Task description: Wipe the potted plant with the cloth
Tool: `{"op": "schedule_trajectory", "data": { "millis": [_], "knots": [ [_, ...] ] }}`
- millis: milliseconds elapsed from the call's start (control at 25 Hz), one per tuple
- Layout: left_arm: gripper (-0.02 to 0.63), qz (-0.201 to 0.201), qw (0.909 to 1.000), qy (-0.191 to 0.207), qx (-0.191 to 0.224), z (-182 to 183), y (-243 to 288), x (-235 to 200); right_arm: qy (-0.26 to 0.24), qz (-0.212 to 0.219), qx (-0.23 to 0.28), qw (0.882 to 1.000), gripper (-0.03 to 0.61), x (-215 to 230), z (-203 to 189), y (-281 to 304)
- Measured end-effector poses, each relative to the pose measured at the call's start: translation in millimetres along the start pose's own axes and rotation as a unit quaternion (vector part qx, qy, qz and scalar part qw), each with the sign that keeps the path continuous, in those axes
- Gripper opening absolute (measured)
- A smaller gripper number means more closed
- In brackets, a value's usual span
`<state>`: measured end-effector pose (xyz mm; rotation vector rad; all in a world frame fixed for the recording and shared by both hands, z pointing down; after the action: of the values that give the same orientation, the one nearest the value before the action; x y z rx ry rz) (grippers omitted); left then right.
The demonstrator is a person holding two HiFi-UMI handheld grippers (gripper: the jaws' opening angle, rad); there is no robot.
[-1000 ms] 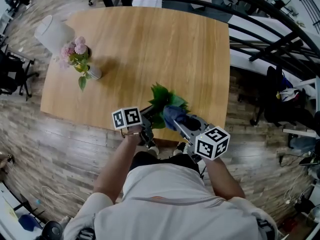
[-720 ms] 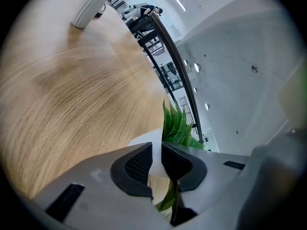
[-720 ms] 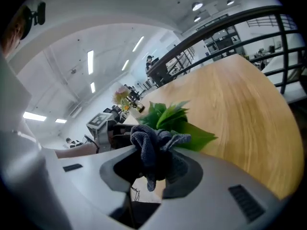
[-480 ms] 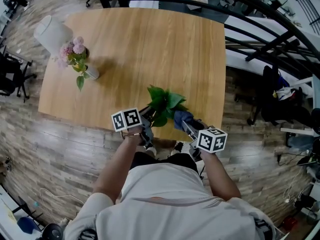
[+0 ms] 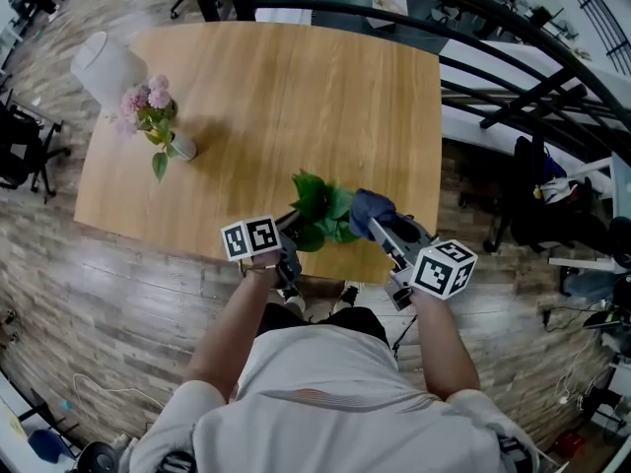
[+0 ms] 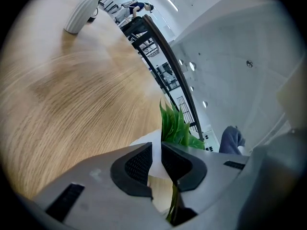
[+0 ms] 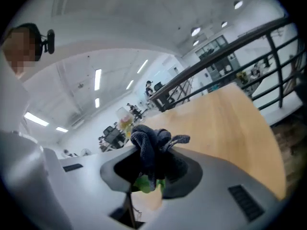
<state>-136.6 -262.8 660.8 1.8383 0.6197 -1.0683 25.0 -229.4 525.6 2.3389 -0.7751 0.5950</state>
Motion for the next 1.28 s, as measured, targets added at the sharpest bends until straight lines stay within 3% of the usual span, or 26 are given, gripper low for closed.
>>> {"op": "schedule_trajectory", "data": {
  "millis": [120,280,400,480,640,720,880,1000,1120,1280],
  "knots": [
    [0.060,-0.003,0.9999,0.012,-0.004,4.1,1.6,1.3,0.033,0.032,-0.052,0.998,0.153,-1.0,-14.3,43.5],
    [0.060,0.001,0.9995,0.030,-0.007,6.6,3.3,3.6,0.095,-0.022,-0.089,0.991,0.153,41.9,-42.0,53.5],
    [0.060,0.002,0.9991,0.042,-0.009,5.9,3.0,4.6,0.134,-0.033,-0.092,0.986,0.155,62.9,-60.4,38.8],
    [0.060,0.001,0.9990,0.044,-0.010,5.8,3.0,5.4,0.138,-0.047,-0.093,0.985,0.158,72.3,-68.5,29.1],
    [0.060,0.003,0.9969,0.078,-0.016,6.2,2.7,6.5,0.107,-0.120,-0.118,0.980,0.153,96.4,-81.0,11.3],
    [0.058,0.004,0.9956,0.092,-0.019,7.4,2.7,6.3,0.088,-0.129,-0.100,0.983,0.153,97.3,-70.6,4.7],
    [0.057,0.002,0.9951,0.097,-0.019,10.2,5.7,6.7,0.033,-0.095,-0.014,0.995,0.153,73.8,-11.7,0.6],
    [0.055,-0.001,0.9949,0.099,-0.021,9.4,8.0,8.2,-0.016,-0.028,0.010,0.999,0.153,41.2,25.4,18.1],
    [0.055,-0.002,0.9949,0.099,-0.023,9.5,8.9,9.5,-0.067,0.042,-0.023,0.997,0.154,8.1,36.9,57.1],
    [0.055,-0.002,0.9947,0.100,-0.021,9.0,9.2,10.1,-0.127,0.119,-0.113,0.978,0.155,-24.8,18.9,117.7]
  ]
}}
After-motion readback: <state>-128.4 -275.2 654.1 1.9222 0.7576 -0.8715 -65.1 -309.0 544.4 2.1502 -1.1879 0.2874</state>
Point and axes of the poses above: the fingertips, and each gripper's own axes: y forward along the fingers, x to its right, z out of its top, the point moved 2 cm from there along -y, backward along the fingers, and after that the axes turned 3 degrees about -y, right-handed, at the moved point
